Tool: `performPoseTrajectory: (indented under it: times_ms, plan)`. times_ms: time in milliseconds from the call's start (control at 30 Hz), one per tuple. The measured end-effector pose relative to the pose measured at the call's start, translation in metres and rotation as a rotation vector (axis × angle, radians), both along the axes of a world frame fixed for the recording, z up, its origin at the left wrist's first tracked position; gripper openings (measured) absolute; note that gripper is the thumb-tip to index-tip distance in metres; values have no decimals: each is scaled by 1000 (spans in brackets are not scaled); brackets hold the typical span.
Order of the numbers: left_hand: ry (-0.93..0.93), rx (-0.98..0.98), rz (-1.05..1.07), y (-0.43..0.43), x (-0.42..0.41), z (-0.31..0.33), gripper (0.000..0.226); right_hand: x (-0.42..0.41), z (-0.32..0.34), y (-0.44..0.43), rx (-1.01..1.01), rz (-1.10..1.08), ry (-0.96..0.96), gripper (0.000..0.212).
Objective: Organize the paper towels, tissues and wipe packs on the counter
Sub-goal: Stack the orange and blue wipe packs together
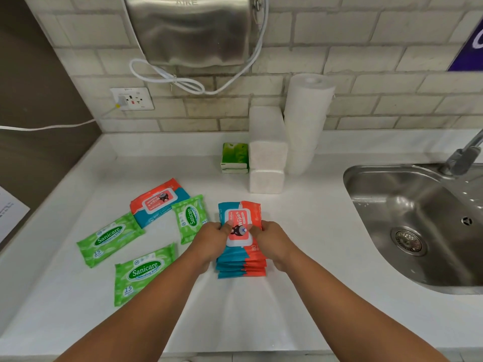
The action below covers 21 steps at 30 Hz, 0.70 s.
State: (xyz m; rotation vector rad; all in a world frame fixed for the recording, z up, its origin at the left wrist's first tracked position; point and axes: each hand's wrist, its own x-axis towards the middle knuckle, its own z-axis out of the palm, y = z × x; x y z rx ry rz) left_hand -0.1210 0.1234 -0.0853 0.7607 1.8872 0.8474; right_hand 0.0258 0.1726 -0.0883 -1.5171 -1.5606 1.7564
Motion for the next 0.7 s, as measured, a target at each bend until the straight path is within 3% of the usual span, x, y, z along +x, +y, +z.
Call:
performPoseTrajectory:
  times_ms: [100, 333, 500, 700]
  plan:
    - [-21, 10, 5, -2, 1, -1, 34, -1, -2, -1, 27, 7, -39, 30]
    - [-48, -2, 7, -1, -3, -4, 29, -3, 4, -7, 40, 2, -54, 22]
    - [-79, -17, -4, 0, -11, -2, 35, -7, 7, -5, 55, -33, -85, 29]
    - [216, 87, -99, -2, -34, 12, 42, -24, 21, -3, 418, -111, -311, 63]
